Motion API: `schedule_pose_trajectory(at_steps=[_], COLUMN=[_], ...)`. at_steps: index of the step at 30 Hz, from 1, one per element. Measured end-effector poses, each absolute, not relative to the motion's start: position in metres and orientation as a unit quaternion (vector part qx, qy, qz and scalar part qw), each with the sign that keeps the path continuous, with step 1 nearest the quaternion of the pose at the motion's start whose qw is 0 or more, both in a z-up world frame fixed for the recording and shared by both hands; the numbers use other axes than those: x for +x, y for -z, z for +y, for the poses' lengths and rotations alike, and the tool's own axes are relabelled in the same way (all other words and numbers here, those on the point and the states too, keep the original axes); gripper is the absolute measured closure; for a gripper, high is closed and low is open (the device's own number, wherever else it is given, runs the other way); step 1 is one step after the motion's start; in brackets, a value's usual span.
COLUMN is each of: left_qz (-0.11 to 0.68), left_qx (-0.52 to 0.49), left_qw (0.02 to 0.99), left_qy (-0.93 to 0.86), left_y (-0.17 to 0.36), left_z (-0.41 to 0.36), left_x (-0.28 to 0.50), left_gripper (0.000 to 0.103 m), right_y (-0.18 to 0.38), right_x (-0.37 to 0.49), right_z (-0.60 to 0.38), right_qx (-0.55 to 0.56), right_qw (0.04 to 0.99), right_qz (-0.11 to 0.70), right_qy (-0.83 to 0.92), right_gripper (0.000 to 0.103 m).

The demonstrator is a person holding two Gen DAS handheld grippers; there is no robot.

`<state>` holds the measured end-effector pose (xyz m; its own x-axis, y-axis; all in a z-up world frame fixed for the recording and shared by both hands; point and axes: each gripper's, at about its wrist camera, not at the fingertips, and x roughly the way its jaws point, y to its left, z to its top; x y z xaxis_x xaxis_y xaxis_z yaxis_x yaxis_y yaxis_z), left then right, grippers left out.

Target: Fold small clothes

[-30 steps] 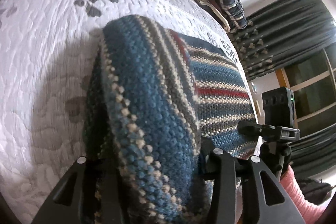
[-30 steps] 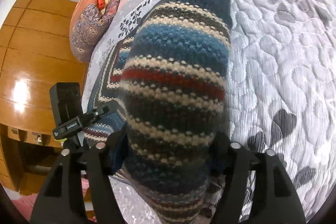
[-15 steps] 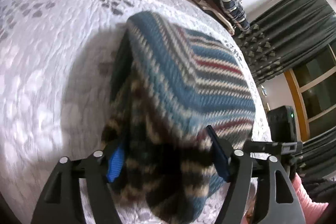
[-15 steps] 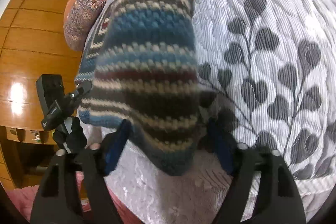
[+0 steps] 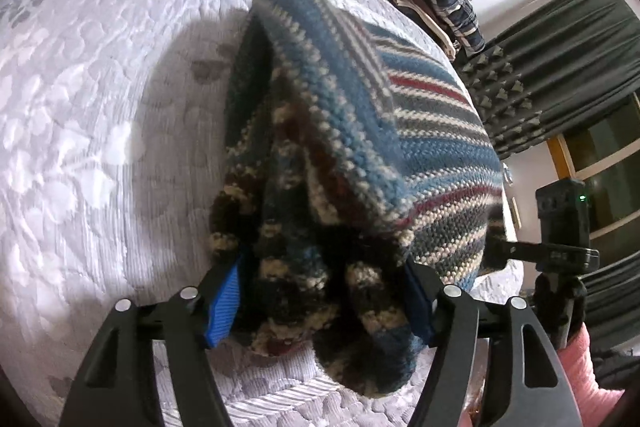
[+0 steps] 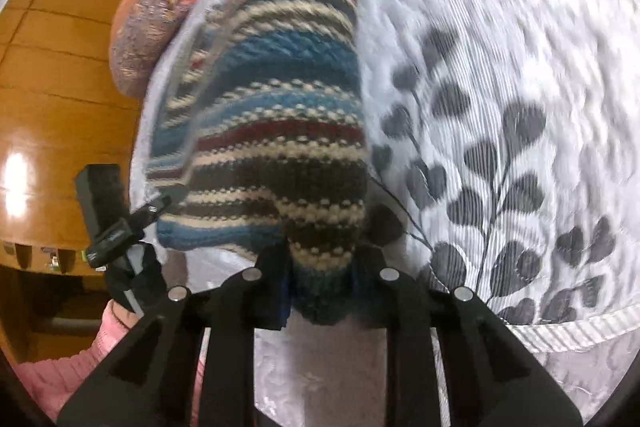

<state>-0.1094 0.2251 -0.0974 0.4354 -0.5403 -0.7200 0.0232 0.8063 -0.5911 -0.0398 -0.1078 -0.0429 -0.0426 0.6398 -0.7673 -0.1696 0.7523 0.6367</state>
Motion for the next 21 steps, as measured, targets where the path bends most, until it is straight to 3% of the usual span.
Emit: schedule_pose_trajectory(at_steps=[5,8,10,13,18,21], left_qz=[0.504,0.506,0.506,0.504,0.502,0.504], left_qx=[-0.254,-0.240,-0.231,-0.217,-0.206,-0.192], left_qw=[0.807,0.814,0.820,0.830,0.839,0.842], left_qy=[0.174,0.154,0.135,0.101,0.043,0.015], left_y=[0.097,0.087,0.079,0.067,0.046,0.036], left_z=[0.227,0.222,0.219,0.217,0.210,0.203], left_x=[-0.111,-0.113,-0.117,-0.128,-0.147,-0.160], left_gripper=[0.034,0.034,0.032,0.031,0.029,0.029], right_y=[0.054,0.039,0.025,0.006,-0.011,-0.017], right_x=[-0.042,-0.052,-0.059,-0.071,-0.093,-0.106], right_z=[-0.114,-0.119,-0.119,-0.124,-0.123,-0.119], right_qx=[0.196,0.163,0.139,0.097,0.033,0.007], right_qw=[0.672,0.698,0.721,0.757,0.792,0.802], right_qz=[0.649,0.637,0.625,0.604,0.583,0.577], right_qy=[-0.300,-0.284,-0.266,-0.229,-0.176,-0.155], right_gripper=[0.078,0.063,0.044,0.026,0.013,0.012])
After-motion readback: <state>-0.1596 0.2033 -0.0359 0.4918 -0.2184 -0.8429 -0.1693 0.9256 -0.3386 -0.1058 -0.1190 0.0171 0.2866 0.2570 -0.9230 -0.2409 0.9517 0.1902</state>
